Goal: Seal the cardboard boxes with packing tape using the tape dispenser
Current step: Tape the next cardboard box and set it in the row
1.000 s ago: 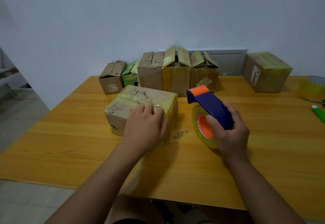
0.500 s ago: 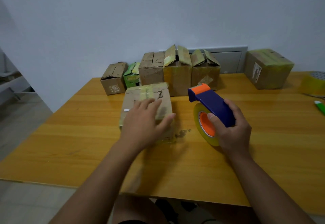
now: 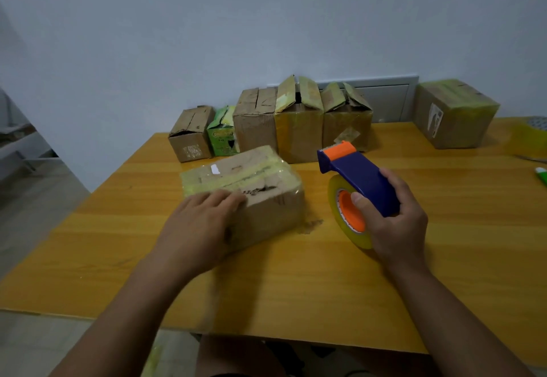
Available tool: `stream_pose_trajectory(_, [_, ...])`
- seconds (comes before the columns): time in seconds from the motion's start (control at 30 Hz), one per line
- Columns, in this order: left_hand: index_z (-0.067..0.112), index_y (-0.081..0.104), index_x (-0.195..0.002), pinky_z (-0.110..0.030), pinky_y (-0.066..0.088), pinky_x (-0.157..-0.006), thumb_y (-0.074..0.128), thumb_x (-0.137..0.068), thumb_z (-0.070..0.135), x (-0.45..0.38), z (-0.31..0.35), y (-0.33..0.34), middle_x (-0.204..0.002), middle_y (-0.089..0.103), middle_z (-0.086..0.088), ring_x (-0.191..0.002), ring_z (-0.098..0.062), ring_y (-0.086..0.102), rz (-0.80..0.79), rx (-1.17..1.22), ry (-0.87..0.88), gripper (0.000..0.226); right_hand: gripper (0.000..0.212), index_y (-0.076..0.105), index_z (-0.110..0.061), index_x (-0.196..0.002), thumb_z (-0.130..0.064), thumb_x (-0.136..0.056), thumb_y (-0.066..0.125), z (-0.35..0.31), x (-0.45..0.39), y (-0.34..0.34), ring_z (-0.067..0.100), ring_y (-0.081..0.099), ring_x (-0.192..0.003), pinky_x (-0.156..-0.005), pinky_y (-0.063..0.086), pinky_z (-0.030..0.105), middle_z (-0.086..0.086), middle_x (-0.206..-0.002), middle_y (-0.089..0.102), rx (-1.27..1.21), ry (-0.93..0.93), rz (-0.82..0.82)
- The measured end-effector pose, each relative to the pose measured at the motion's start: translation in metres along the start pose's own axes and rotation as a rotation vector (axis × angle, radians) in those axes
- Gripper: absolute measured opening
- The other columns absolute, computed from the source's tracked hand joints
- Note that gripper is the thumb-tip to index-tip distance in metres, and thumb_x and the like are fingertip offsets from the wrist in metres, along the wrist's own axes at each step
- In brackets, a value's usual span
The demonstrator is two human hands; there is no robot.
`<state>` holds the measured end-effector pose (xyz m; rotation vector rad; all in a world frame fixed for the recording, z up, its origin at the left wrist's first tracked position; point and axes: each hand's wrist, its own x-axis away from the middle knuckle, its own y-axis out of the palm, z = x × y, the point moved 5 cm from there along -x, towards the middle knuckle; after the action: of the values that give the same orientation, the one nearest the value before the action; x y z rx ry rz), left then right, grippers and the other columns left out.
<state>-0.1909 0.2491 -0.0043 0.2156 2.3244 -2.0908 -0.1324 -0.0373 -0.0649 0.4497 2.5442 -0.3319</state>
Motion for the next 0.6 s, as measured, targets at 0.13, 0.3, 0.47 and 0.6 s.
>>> stream_pose_trajectory(0.13, [0.026,0.056,-0.117,-0.029,0.034,-0.072,0.05,-0.091,0.03,-0.004,-0.001,-0.007,-0.118,0.057,0.003,-0.104,-0.019,0.05,0.193,-0.003,-0.126,0.027,0.074,0.049,-0.024,-0.138,-0.059,-0.074,0.063,0.0,0.0,0.0,0.007,0.055,-0.106,-0.073,0.046,0.01,-0.011,-0.125,0.052,0.009,0.003,-0.003])
stream_pose_trajectory(0.3, [0.029,0.04,-0.142,-0.04,0.034,-0.105,0.024,-0.091,0.073,-0.029,0.051,0.003,-0.146,0.042,-0.001,-0.133,-0.021,0.037,0.222,0.256,-0.196,0.069,0.074,0.05,-0.025,-0.137,-0.06,-0.073,0.063,0.001,0.0,-0.001,0.005,0.055,-0.106,-0.076,0.046,0.01,-0.011,-0.125,0.053,0.018,0.004,0.004])
stream_pose_trajectory(0.47, [0.028,0.038,-0.138,-0.039,0.034,-0.105,0.032,-0.093,0.066,-0.048,0.074,0.018,-0.14,0.045,-0.003,-0.128,-0.024,0.04,0.189,0.095,-0.178,0.06,0.072,0.049,-0.027,-0.137,-0.059,-0.074,0.064,0.001,0.0,-0.002,-0.006,0.054,-0.105,-0.075,0.046,0.007,-0.014,-0.124,0.052,0.006,0.005,0.002])
stream_pose_trajectory(0.6, [0.028,0.043,-0.136,-0.036,0.025,-0.113,0.044,-0.094,0.047,-0.037,0.066,0.014,-0.143,0.045,0.002,-0.134,-0.017,0.037,0.229,0.23,-0.036,0.046,0.066,0.049,-0.027,-0.136,-0.047,-0.077,0.07,0.001,0.0,-0.001,-0.013,0.051,-0.105,-0.074,0.046,0.004,-0.014,-0.123,0.052,0.005,0.001,0.002])
